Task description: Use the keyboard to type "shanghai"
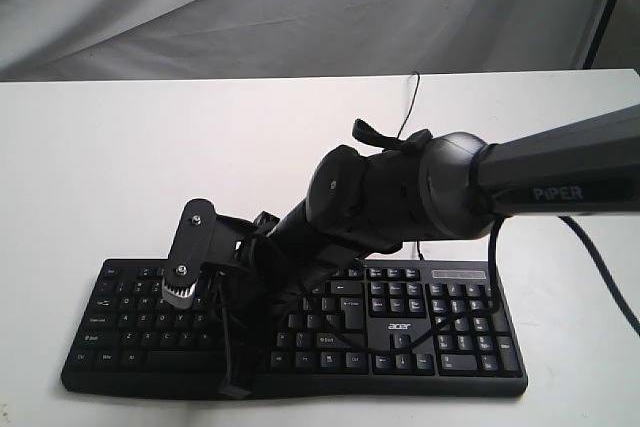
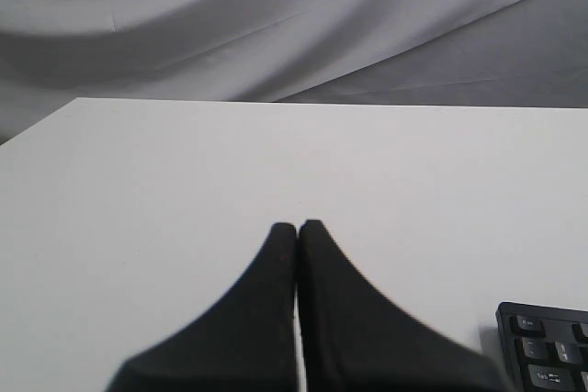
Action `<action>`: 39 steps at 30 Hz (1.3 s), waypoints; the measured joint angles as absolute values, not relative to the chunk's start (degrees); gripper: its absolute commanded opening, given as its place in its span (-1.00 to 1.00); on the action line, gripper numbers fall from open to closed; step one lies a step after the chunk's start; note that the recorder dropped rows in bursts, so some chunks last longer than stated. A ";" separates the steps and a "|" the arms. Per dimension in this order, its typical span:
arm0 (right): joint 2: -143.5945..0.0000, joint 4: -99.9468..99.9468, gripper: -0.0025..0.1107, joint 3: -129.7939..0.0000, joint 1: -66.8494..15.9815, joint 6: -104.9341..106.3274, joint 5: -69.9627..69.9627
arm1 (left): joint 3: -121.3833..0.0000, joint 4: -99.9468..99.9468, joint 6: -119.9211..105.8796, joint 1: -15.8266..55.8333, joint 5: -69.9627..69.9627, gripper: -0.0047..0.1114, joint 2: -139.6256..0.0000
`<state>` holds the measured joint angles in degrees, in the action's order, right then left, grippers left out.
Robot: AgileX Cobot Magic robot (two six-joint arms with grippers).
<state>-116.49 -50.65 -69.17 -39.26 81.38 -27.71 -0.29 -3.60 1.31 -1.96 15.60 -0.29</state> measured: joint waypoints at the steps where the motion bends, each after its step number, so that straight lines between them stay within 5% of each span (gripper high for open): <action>1: -116.49 -50.65 -0.96 -69.17 -39.26 81.38 -27.71 | -0.29 -3.60 1.31 -1.96 15.60 -0.91 -0.29; 39: -118.56 -51.32 -0.96 -69.17 -38.83 83.06 -27.61 | -0.29 -3.60 1.31 -1.96 15.60 -0.91 -0.29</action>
<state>-118.56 -51.32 -69.17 -38.83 83.06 -27.61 -0.29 -3.60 1.31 -1.96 15.60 -0.29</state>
